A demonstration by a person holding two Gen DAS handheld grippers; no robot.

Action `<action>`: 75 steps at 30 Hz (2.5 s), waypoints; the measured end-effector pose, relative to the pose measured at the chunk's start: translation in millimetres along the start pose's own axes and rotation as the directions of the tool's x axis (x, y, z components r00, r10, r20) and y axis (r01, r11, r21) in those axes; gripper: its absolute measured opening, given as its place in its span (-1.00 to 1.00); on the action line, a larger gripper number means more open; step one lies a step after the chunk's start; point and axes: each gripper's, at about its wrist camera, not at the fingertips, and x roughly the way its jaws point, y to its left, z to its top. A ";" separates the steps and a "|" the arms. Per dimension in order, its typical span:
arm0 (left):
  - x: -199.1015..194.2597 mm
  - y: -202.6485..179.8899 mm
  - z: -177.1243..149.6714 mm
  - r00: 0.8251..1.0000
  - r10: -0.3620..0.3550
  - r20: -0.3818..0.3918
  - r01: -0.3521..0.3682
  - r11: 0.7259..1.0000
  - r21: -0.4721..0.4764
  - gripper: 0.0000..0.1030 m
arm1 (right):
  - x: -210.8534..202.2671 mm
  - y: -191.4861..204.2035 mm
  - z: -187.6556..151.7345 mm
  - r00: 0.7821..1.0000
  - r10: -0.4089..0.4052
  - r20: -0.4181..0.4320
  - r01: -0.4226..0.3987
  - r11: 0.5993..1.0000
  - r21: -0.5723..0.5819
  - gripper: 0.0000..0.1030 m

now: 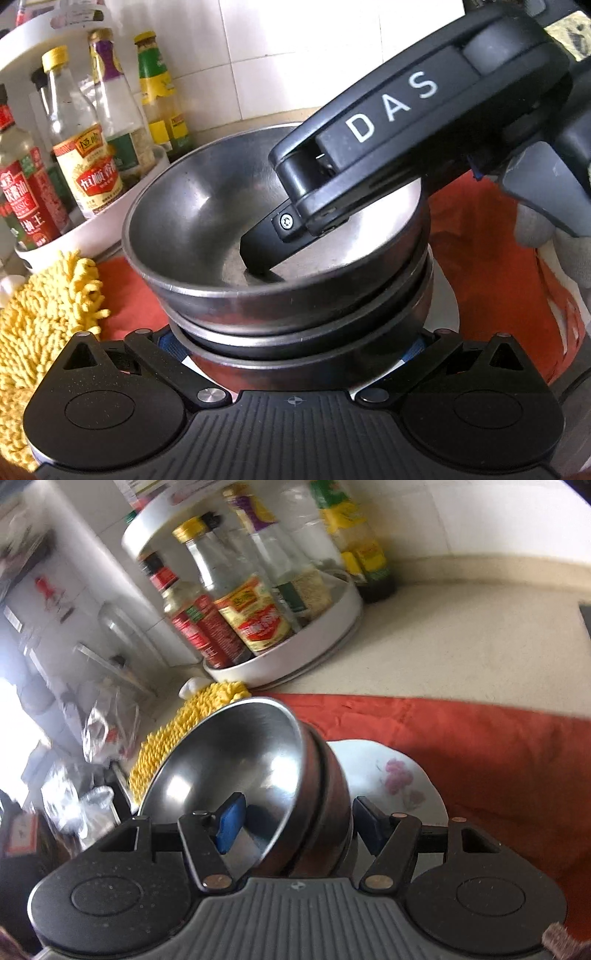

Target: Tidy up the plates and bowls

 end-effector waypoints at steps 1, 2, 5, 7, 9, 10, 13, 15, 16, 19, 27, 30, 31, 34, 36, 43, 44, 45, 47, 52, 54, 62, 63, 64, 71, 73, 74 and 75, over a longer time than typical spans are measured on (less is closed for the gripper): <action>2.7 -0.5 2.8 1.000 -0.009 0.000 0.009 1.000 -0.002 1.00 | -1.0 2.1 0.2 1.000 -0.013 0.002 0.013 1.000 -0.014 0.17; 4.8 -1.0 4.5 1.000 -0.016 0.005 0.016 1.000 -0.004 1.00 | -1.8 3.3 0.8 1.000 -0.029 0.007 0.029 0.999 -0.030 0.17; 7.9 -7.1 2.6 0.999 0.014 0.049 -0.014 1.000 0.007 1.00 | -6.8 2.3 4.2 0.997 -0.071 0.010 0.072 0.995 -0.067 0.16; 3.3 -10.6 3.8 0.999 0.029 0.030 -0.030 0.999 0.019 1.00 | -8.7 2.0 4.6 0.996 -0.089 0.021 0.091 0.992 -0.092 0.12; -10.2 -12.1 2.0 1.000 0.028 0.012 -0.029 0.999 0.040 1.00 | -9.7 2.3 3.8 0.994 -0.100 0.035 0.103 0.990 -0.096 0.09; -19.1 -11.8 -1.8 1.000 0.027 0.014 -0.027 0.999 0.041 1.00 | -9.8 2.3 2.9 0.994 -0.101 0.040 0.104 0.990 -0.093 0.08; -44.8 -11.3 -19.3 0.999 -0.015 0.049 0.015 1.000 0.017 1.00 | -15.4 8.6 -5.9 0.992 -0.111 0.064 0.118 0.985 -0.124 0.03; -48.0 -16.4 -24.1 0.997 -0.034 0.064 0.033 0.999 0.007 1.00 | -19.7 12.0 -12.8 0.990 -0.117 0.075 0.127 0.982 -0.142 0.00; -46.9 -19.4 -23.6 0.997 -0.034 0.073 0.033 0.999 0.014 1.00 | -20.8 12.7 -15.5 0.989 -0.124 0.077 0.134 0.981 -0.142 0.00; -39.6 -21.2 -17.4 0.996 0.031 0.082 -0.033 0.999 0.015 0.96 | -23.6 9.9 -19.2 0.990 -0.120 0.078 0.129 0.984 -0.123 0.00; -32.5 -17.9 -12.9 0.993 0.055 0.100 -0.060 0.997 0.050 0.98 | -23.2 8.6 -24.1 0.982 -0.141 0.124 0.151 0.986 -0.077 0.01; -41.1 -13.7 -16.0 0.996 0.039 0.085 -0.041 0.999 0.025 1.00 | -25.0 9.9 -23.8 0.983 -0.144 0.114 0.152 0.986 -0.065 0.01; -45.8 -12.2 -17.6 0.996 0.030 0.084 -0.031 1.000 0.006 1.00 | -27.7 9.8 -24.2 0.983 -0.145 0.114 0.151 0.987 -0.048 0.01; -59.0 -5.3 -20.4 0.997 0.019 0.080 -0.014 0.998 -0.061 1.00 | -45.9 14.4 -28.9 0.978 -0.141 0.152 0.145 0.989 -0.015 0.01; -66.6 -0.1 -22.4 0.998 0.009 0.066 -0.001 0.994 -0.113 1.00 | -61.9 22.6 -34.5 0.973 -0.146 0.178 0.152 0.988 -0.018 0.05; -102.4 21.8 -25.5 0.997 0.041 0.059 -0.020 0.949 -0.316 1.00 | -108.5 54.1 -67.0 0.948 -0.224 0.227 0.232 0.973 -0.009 0.38; -107.0 23.1 -25.5 0.998 0.037 0.060 -0.015 0.943 -0.333 1.00 | -111.0 57.0 -71.6 0.949 -0.229 0.215 0.235 0.972 -0.002 0.40; -111.1 23.9 -25.4 0.998 0.039 0.058 -0.016 0.938 -0.347 1.00 | -111.9 59.3 -75.3 0.951 -0.237 0.200 0.242 0.970 -0.002 0.41; -120.2 22.9 -26.2 0.997 0.057 0.060 -0.031 0.929 -0.368 1.00 | -112.1 64.0 -81.2 0.944 -0.276 0.181 0.282 0.959 -0.006 0.41; -127.8 19.0 -26.8 0.993 0.119 0.021 -0.098 0.892 -0.441 1.00 | -115.1 65.6 -86.4 0.938 -0.305 0.164 0.307 0.952 0.018 0.44; -128.6 14.6 -27.7 0.992 0.127 0.008 -0.109 0.882 -0.458 1.00 | -115.7 66.9 -89.4 0.933 -0.322 0.163 0.324 0.946 0.013 0.47; -135.5 -10.1 -30.6 0.986 0.161 -0.032 -0.156 0.857 -0.491 1.00 | -124.1 59.3 -104.4 0.937 -0.320 0.138 0.320 0.947 0.026 0.48; -135.8 -13.4 -31.3 0.986 0.163 -0.037 -0.160 0.853 -0.497 1.00 | -125.8 58.7 -105.8 0.938 -0.318 0.135 0.318 0.948 0.025 0.48; -135.9 -16.7 -31.2 0.986 0.162 -0.043 -0.162 0.852 -0.499 1.00 | -126.7 58.2 -106.8 0.938 -0.319 0.133 0.318 0.948 0.024 0.48; -139.2 -33.8 -30.2 0.974 0.210 -0.082 -0.223 0.845 -0.486 1.00 | -132.1 52.2 -114.9 0.945 -0.308 0.114 0.306 0.951 0.038 0.50; -139.4 -37.7 -30.7 0.970 0.222 -0.101 -0.243 0.843 -0.480 0.99 | -132.5 50.3 -117.4 0.945 -0.309 0.105 0.305 0.951 0.047 0.51; -139.7 -39.0 -31.2 0.969 0.224 -0.108 -0.248 0.842 -0.478 0.98 | -132.4 49.5 -118.8 0.945 -0.312 0.099 0.308 0.950 0.051 0.51; -140.0 -39.9 -32.0 0.968 0.224 -0.114 -0.251 0.841 -0.479 0.98 | -132.6 48.7 -119.8 0.945 -0.315 0.092 0.311 0.949 0.055 0.51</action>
